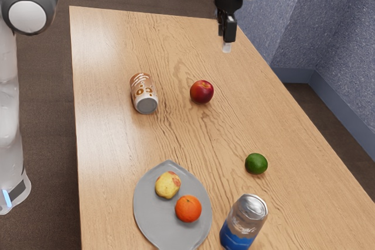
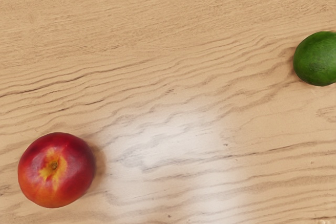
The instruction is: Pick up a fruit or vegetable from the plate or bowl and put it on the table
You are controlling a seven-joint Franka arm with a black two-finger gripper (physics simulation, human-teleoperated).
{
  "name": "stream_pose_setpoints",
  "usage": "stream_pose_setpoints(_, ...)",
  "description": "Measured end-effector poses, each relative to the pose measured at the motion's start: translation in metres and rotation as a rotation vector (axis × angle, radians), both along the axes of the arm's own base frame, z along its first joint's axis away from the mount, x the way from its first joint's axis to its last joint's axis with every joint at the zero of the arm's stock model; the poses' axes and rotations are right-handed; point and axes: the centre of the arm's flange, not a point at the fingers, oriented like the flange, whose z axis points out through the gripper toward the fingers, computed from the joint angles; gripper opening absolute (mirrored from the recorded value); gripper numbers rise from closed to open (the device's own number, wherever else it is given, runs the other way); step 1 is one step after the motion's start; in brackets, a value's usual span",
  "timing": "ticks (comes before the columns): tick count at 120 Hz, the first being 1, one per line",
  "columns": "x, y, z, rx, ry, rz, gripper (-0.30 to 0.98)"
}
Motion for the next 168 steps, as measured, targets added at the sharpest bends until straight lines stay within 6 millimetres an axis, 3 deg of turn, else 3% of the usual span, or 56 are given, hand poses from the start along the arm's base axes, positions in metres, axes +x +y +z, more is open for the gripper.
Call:
stream_pose_setpoints(7,0.002,-0.039,-0.001,0.001,0.002,-0.073,0.69)
stream_pose_setpoints(15,-0.003,-0.1,-0.001,0.002,0.001,-0.183,0.69)
stream_pose_setpoints(30,-0.032,-0.213,-0.001,0.004,0.0,-0.395,0.69)
stream_pose_setpoints(38,-0.049,-0.253,0.0,0.004,0.001,-0.477,0.68)
stream_pose_setpoints(45,-0.061,-0.274,0.001,0.005,0.0,-0.521,0.68)
stream_pose_setpoints(54,-0.082,-0.282,0.002,0.009,0.001,-0.552,0.69)
stream_pose_setpoints(61,-0.096,-0.279,-0.009,0.013,0.011,-0.559,0.68)
stream_pose_setpoints(73,-0.09,-0.241,-0.045,0.017,0.045,-0.489,0.69)
stream_pose_setpoints(84,-0.086,-0.236,-0.076,0.01,0.067,-0.477,0.69)
stream_pose_setpoints(99,-0.093,-0.256,-0.096,0.005,0.062,-0.516,0.69)
stream_pose_setpoints(124,-0.108,-0.29,-0.095,-0.005,0.019,-0.587,0.69)
stream_pose_setpoints(137,-0.119,-0.297,-0.101,-0.005,0.015,-0.608,0.69)
stream_pose_setpoints(148,-0.119,-0.299,-0.119,-0.001,0.033,-0.611,0.69)
stream_pose_setpoints(168,-0.105,-0.306,-0.173,0.013,0.097,-0.608,0.69)
